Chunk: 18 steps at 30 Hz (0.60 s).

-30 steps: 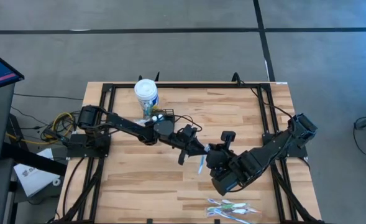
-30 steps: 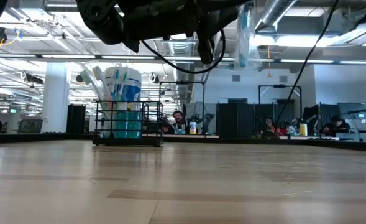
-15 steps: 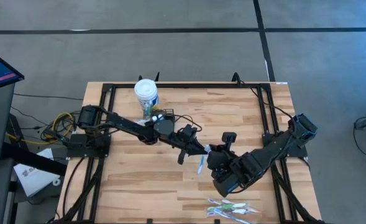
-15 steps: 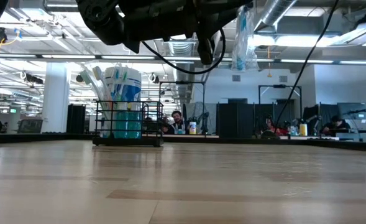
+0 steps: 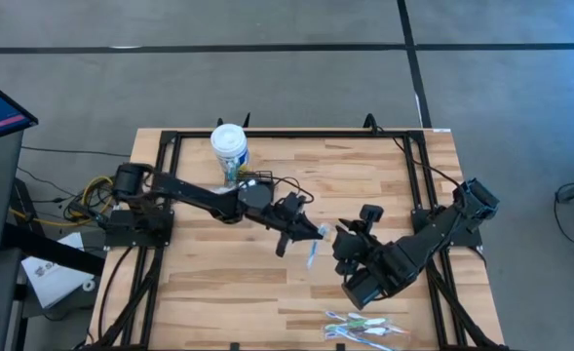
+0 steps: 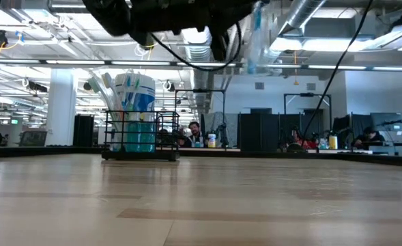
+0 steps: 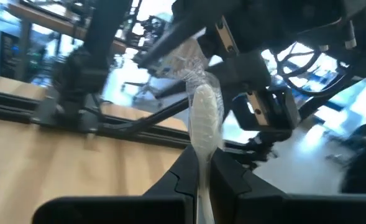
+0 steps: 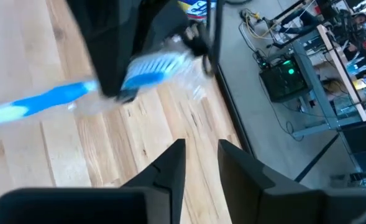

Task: Pick & Place toothbrushing station
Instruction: Put the blue toothbrush into the wire organizer

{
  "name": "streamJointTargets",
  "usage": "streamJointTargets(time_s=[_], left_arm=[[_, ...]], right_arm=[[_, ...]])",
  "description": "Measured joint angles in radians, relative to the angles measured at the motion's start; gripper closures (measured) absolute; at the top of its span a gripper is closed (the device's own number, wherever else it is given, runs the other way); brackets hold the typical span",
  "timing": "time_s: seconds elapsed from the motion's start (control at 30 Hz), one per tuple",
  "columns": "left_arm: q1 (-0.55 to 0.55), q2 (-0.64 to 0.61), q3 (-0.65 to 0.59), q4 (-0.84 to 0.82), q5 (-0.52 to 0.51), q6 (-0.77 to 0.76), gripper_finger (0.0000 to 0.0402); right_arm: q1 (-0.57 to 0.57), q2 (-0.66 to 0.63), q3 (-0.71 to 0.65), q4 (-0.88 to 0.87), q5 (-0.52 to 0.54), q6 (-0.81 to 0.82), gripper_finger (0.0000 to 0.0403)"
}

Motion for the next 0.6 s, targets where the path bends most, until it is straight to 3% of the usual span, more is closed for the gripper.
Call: streamJointTargets(time_s=[0.13,0.27,0.6], left_arm=[[-0.006,-0.083,-0.017,-0.118,-0.122,0.097,0.0395],[-0.005,-0.16,-0.086,-0.124,-0.181,0.117,0.0395],[-0.003,-0.375,-0.262,-0.117,-0.495,0.22,0.0395]], right_arm=[[0.002,0.0,0.0,0.0,0.015,0.011,0.0316],[0.002,0.0,0.0,0.0,0.015,0.03,0.0317],[0.001,0.0,-0.003,0.016,0.016,0.054,0.0317]])
